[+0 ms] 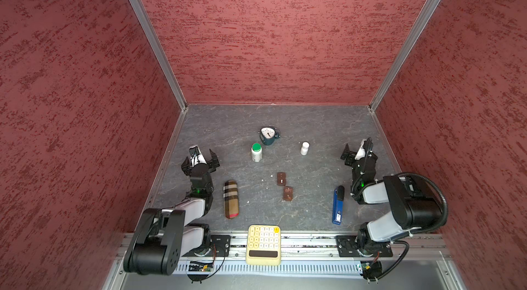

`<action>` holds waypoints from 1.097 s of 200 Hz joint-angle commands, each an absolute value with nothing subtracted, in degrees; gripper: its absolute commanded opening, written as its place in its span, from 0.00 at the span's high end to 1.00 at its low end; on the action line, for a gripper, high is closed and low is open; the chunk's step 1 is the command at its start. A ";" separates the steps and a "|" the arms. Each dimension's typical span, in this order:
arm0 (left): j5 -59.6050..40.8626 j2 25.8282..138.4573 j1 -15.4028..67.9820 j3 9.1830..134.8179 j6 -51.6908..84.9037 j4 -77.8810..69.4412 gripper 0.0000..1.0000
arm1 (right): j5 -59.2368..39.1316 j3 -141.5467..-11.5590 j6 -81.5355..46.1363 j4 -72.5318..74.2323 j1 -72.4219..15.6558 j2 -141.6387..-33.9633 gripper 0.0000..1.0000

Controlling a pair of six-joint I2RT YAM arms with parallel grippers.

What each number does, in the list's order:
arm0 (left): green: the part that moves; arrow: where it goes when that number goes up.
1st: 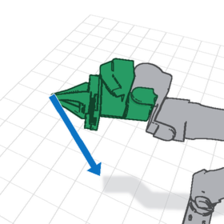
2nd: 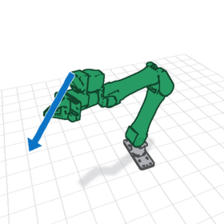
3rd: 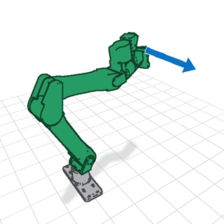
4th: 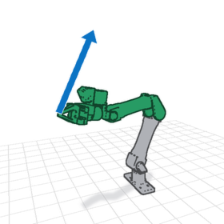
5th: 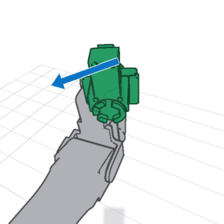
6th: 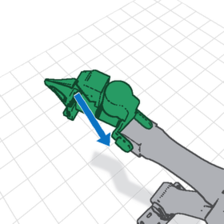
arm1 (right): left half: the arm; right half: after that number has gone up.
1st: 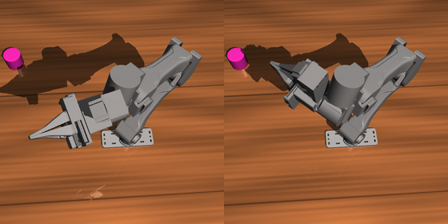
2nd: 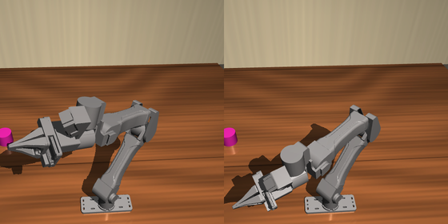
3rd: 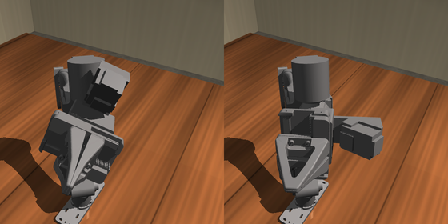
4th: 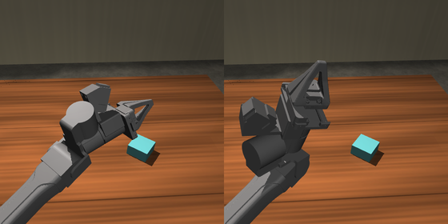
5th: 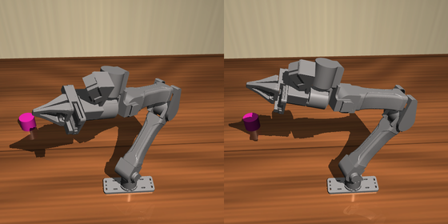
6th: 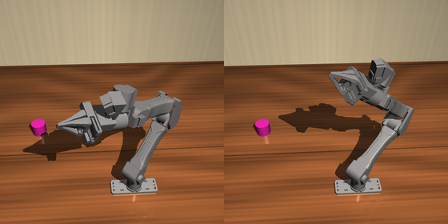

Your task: Sort the pills into containers

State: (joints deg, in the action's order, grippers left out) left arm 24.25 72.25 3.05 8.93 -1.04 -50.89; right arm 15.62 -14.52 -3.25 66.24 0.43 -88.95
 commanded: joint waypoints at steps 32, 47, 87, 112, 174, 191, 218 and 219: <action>16.93 72.62 3.48 11.39 -5.99 -55.35 0.00 | 14.15 -15.17 -2.98 68.57 0.89 -88.92 0.01; 16.94 72.40 4.40 11.31 -5.45 -55.06 0.00 | 14.24 -15.16 -2.99 68.66 0.94 -88.93 0.01; 14.00 79.10 4.58 9.65 -2.20 -66.45 0.01 | 14.24 -15.17 -2.94 68.72 0.89 -89.04 0.01; 10.44 89.20 4.23 8.74 -3.60 -78.22 0.00 | 14.15 -15.27 -2.97 68.59 0.88 -88.96 0.01; 8.81 88.90 2.63 18.62 -2.12 -59.13 0.01 | 14.07 -15.34 -2.98 68.42 0.91 -89.05 0.01; 5.23 88.17 -0.05 21.12 0.39 -52.63 0.00 | 14.14 -15.36 -3.07 68.42 0.90 -89.08 0.01; 4.48 88.18 -0.62 21.17 0.70 -52.63 0.00 | 14.14 -15.31 -3.00 68.38 0.93 -89.11 0.01; 4.48 88.12 -0.62 21.18 0.70 -52.55 0.00 | 14.10 -15.30 -3.04 68.38 0.91 -89.12 0.01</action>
State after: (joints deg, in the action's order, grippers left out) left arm 7.11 88.64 -0.23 21.08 -0.80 -57.12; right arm 15.14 -14.55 -3.46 66.24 0.60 -88.95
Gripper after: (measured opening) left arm 0.995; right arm 0.989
